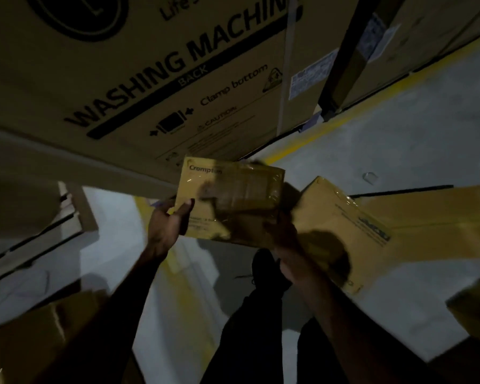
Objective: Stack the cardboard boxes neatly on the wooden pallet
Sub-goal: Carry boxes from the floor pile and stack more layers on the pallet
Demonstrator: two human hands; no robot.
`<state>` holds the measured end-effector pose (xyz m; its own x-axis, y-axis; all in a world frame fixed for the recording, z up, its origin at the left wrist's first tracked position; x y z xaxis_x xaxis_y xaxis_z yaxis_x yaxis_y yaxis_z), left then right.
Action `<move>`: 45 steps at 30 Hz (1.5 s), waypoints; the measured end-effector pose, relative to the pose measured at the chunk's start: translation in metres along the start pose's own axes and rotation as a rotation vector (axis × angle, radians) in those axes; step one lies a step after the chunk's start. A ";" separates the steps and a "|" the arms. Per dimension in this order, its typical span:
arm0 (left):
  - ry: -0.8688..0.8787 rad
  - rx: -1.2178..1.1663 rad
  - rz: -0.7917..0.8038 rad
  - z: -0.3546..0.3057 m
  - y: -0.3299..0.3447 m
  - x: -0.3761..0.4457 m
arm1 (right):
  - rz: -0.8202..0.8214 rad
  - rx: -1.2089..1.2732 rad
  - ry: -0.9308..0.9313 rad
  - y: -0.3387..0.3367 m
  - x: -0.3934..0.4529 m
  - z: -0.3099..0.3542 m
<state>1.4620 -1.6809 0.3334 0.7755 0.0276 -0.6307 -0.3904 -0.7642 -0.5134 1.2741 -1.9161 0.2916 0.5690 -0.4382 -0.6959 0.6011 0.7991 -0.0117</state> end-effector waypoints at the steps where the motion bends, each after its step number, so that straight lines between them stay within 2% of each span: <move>1: -0.011 -0.044 -0.021 0.007 -0.011 -0.021 | 0.010 -0.014 -0.007 -0.001 -0.010 0.003; 6: -0.054 -0.242 -0.181 0.022 -0.054 -0.117 | 0.054 -0.074 0.060 -0.005 -0.068 0.013; 12: -0.061 -0.438 -0.442 0.057 -0.088 -0.276 | 0.145 -0.210 -0.181 -0.007 -0.131 0.041; 14: -0.080 -0.509 -0.508 0.075 -0.089 -0.317 | 0.239 -0.302 -0.293 0.001 -0.155 0.056; 19: -0.127 -0.652 -0.733 0.116 -0.099 -0.397 | 0.507 -0.506 -0.409 0.036 -0.214 0.066; 25: -0.156 -0.710 -0.954 0.151 -0.143 -0.476 | 0.630 -0.608 -0.547 0.086 -0.286 0.071; 29: -0.178 -0.767 -1.025 0.178 -0.185 -0.504 | 0.710 -0.645 -0.637 0.141 -0.332 0.072; 35: -0.096 -0.961 -1.064 0.226 -0.259 -0.516 | 0.794 -0.636 -0.801 0.234 -0.391 0.089; 42: 0.003 -1.116 -1.056 0.269 -0.334 -0.499 | 0.785 -0.543 -0.890 0.325 -0.438 0.103; 45: 0.041 -1.141 -1.055 0.280 -0.362 -0.490 | 0.833 -0.554 -0.933 0.355 -0.452 0.107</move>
<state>1.0845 -1.2374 0.6650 0.4661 0.8468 -0.2564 0.8776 -0.4793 0.0124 1.2907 -1.4782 0.6788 0.9445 0.3137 0.0975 -0.2786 0.9222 -0.2682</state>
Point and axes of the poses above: each hand's wrist, its own x-axis towards the middle knuckle, its own y-axis out of the palm, z = x × y, the point moved 7 cm from there along x, towards the middle knuckle, and after that the axes turned 7 degrees about -y, right-handed, at the moved point
